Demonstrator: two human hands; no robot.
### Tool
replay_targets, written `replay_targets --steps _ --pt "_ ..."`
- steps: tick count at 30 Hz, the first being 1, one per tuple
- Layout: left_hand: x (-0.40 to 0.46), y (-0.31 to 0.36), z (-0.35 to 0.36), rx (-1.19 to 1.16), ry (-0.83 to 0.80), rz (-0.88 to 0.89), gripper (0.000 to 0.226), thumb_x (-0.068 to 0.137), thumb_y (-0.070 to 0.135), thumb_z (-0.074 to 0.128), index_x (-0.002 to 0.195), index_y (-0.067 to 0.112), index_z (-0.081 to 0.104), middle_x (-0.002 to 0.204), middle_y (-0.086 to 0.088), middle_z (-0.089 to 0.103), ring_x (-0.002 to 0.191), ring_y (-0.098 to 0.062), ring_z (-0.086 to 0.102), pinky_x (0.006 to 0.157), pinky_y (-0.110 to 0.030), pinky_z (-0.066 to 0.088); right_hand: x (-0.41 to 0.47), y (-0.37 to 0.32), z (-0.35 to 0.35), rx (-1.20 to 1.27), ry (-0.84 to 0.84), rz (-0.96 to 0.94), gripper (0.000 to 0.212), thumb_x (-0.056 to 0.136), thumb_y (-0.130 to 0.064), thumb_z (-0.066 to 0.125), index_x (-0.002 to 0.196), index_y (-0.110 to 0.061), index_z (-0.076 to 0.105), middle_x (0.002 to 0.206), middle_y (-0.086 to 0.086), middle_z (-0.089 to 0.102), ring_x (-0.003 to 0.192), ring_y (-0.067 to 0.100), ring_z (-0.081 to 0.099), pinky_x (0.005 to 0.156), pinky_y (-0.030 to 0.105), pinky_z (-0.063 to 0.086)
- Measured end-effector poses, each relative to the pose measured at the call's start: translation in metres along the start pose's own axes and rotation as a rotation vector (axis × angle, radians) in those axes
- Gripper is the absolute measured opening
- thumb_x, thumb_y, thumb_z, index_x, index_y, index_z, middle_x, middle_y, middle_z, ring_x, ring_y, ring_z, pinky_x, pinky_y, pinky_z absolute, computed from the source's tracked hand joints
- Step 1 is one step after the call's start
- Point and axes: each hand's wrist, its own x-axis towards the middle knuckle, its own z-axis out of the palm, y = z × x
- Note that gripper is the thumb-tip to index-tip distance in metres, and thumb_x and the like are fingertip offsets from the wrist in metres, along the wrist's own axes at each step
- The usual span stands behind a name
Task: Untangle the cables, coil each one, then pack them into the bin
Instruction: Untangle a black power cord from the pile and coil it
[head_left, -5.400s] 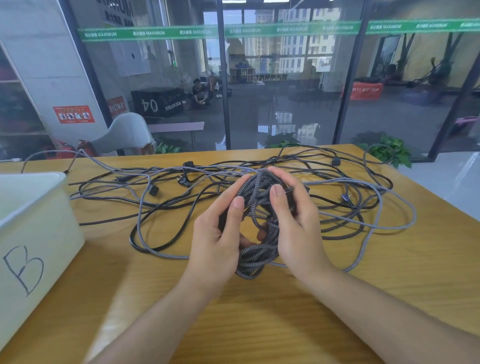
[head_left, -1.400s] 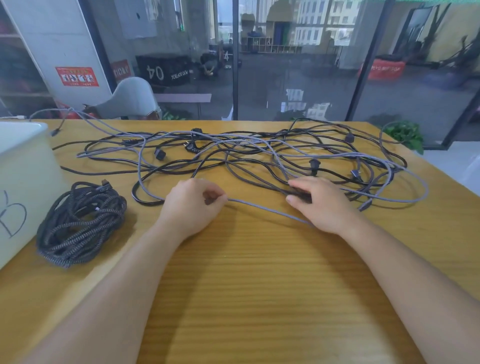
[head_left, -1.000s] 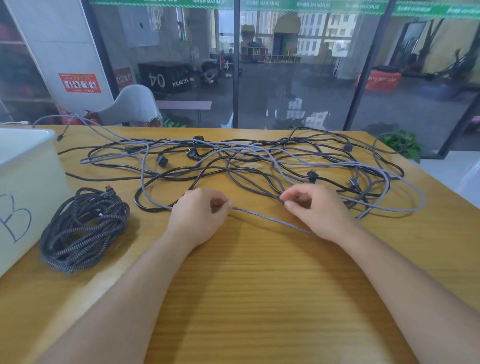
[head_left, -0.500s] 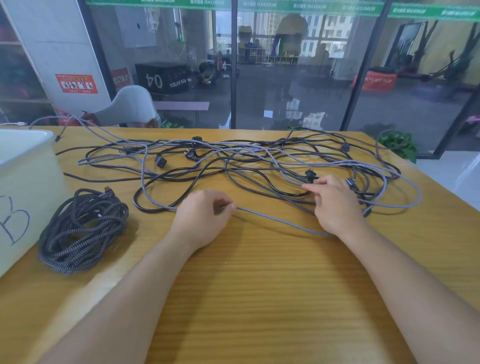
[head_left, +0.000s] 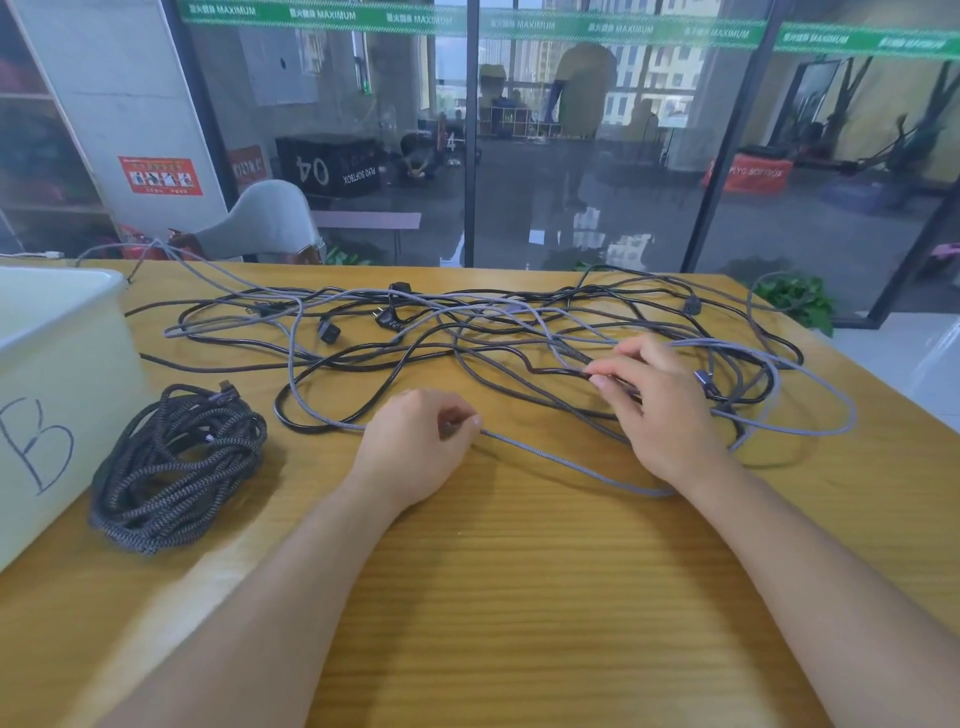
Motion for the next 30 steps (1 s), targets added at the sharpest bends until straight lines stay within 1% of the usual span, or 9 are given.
replay_targets --steps 2,5,9,11,13,17,21,26,30 --pt "0.001 0.000 0.000 -0.006 0.007 0.001 0.012 0.097 0.040 0.067 0.102 0.034 0.076 0.091 0.020 0.069 0.092 -0.001 0.063 0.081 -0.030 0.056 -0.003 -0.006 -0.001 0.131 -0.112 0.026 0.018 0.102 -0.023 0.061 0.113 -0.021 0.076 0.101 -0.013 0.059 0.084 0.005 0.058 0.075 0.014 0.041" --pt "0.001 0.000 0.001 -0.020 0.029 0.026 0.015 0.096 0.041 0.067 0.107 0.033 0.074 0.091 0.022 0.067 0.091 0.003 0.061 0.082 -0.029 0.057 -0.006 -0.007 0.003 0.129 -0.177 0.039 0.017 0.102 -0.024 0.062 0.112 -0.023 0.076 0.100 -0.019 0.059 0.086 0.002 0.060 0.074 0.011 0.042" --pt "-0.002 0.002 0.001 -0.062 -0.039 0.086 0.022 0.091 0.050 0.071 0.107 0.035 0.075 0.093 0.021 0.068 0.093 0.004 0.063 0.085 -0.028 0.056 -0.005 -0.005 0.010 -0.033 -0.200 0.112 0.018 0.101 -0.021 0.064 0.115 -0.029 0.073 0.105 -0.019 0.061 0.092 0.001 0.061 0.084 0.022 0.051" --pt "-0.002 0.003 0.002 -0.060 -0.096 0.129 0.022 0.088 0.053 0.075 0.102 0.036 0.077 0.095 0.020 0.068 0.096 0.000 0.062 0.088 -0.031 0.054 -0.006 -0.004 0.010 0.000 -0.183 0.167 0.014 0.100 -0.021 0.066 0.111 -0.029 0.070 0.105 -0.017 0.063 0.095 0.004 0.064 0.087 0.030 0.056" --pt "-0.002 0.006 0.004 -0.030 -0.109 0.134 0.018 0.088 0.050 0.076 0.099 0.036 0.077 0.093 0.020 0.067 0.095 -0.004 0.060 0.088 -0.035 0.053 -0.006 -0.005 0.006 0.108 -0.167 0.197 0.003 0.099 -0.029 0.068 0.099 -0.032 0.069 0.099 -0.016 0.065 0.091 0.004 0.064 0.083 0.027 0.055" --pt "0.002 0.004 -0.003 -0.058 0.106 -0.024 0.010 0.094 0.044 0.071 0.094 0.036 0.077 0.086 0.018 0.068 0.083 -0.006 0.062 0.076 -0.035 0.055 -0.005 -0.016 -0.004 0.251 -0.326 0.174 0.014 0.102 -0.039 0.062 0.093 -0.038 0.072 0.088 -0.013 0.071 0.081 0.006 0.064 0.073 0.024 0.050" --pt "0.006 -0.003 -0.013 -0.090 0.283 -0.145 0.009 0.094 0.043 0.072 0.086 0.038 0.072 0.079 0.018 0.066 0.078 -0.011 0.061 0.068 -0.029 0.047 -0.009 -0.023 -0.005 0.316 -0.474 0.139 0.021 0.106 -0.039 0.055 0.096 -0.037 0.074 0.071 -0.011 0.066 0.059 0.002 0.054 0.058 0.017 0.039" --pt "-0.002 0.009 -0.004 0.031 0.172 0.282 0.023 0.092 0.052 0.067 0.105 0.034 0.074 0.089 0.021 0.067 0.092 -0.005 0.062 0.086 -0.033 0.047 -0.010 -0.027 -0.001 0.240 -0.420 0.060 0.020 0.105 -0.039 0.057 0.093 -0.039 0.073 0.077 -0.018 0.071 0.070 0.008 0.062 0.067 0.025 0.048" --pt "-0.006 0.025 0.005 -0.081 0.005 0.454 0.013 0.095 0.030 0.068 0.106 0.032 0.075 0.083 0.032 0.056 0.080 0.008 0.055 0.077 -0.016 0.042 -0.011 -0.038 0.003 0.232 -0.426 -0.017 0.019 0.104 -0.037 0.059 0.090 -0.038 0.072 0.070 -0.015 0.064 0.067 0.009 0.057 0.062 0.021 0.041"
